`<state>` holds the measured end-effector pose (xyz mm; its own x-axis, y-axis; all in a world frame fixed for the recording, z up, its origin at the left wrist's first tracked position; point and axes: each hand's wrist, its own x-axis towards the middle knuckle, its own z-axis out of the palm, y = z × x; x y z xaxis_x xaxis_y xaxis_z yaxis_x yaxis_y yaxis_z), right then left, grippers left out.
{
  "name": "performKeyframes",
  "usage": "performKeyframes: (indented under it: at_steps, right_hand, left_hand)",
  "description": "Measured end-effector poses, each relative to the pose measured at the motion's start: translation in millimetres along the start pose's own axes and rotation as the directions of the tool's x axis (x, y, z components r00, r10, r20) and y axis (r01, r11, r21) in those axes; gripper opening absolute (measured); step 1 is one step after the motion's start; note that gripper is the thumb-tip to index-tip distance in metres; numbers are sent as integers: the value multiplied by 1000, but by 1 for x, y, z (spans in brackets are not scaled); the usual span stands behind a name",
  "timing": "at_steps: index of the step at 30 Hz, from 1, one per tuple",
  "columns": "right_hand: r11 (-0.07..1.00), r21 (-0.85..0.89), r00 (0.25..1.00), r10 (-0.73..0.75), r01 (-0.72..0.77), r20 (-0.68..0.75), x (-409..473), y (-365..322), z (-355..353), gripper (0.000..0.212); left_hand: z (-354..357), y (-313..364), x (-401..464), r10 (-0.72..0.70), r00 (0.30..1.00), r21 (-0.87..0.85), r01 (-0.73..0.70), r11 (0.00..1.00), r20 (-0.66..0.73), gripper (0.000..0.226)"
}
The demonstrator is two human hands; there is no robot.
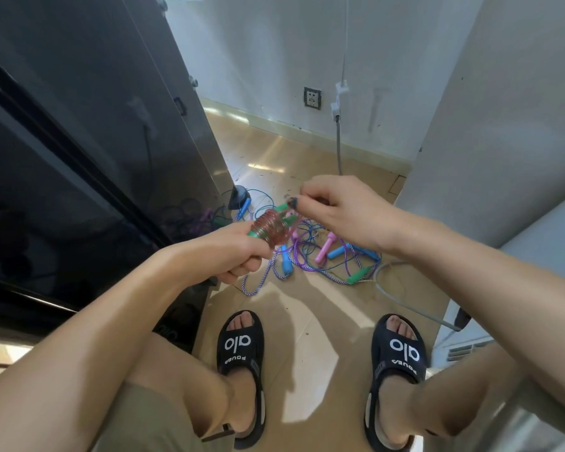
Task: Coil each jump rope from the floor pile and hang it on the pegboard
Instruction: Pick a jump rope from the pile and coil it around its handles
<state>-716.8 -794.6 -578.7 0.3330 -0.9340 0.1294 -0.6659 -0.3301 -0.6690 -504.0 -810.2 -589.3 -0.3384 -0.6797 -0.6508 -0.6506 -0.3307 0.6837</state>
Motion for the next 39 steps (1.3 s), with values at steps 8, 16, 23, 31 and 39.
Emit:
performKeyframes:
  at_steps: [8,16,23,31,39]
  right_hand:
    - [988,130,996,84,-85,11,6,-2,6,45]
    - [974,189,991,131,-128,-5,7,-11,24,44]
    - [989,66,989,131,-135,66,4,-17,30,45]
    - [980,-185,990,87,-66,109,7,-18,12,50]
    - [942,206,952,220,-264,213,9,-10,22,56]
  left_hand:
    - [9,5,-10,99,983,59,-109,992,153,19]
    - [13,14,-28,300,952,259,-273,927,-69,68]
    - [22,19,-35,229,971,157,-237,959,69,35]
    - [26,17,-31,341,940,337,-317,886,-11,38]
    - [27,19,-38,357,934,141,-352,925,-4,37]
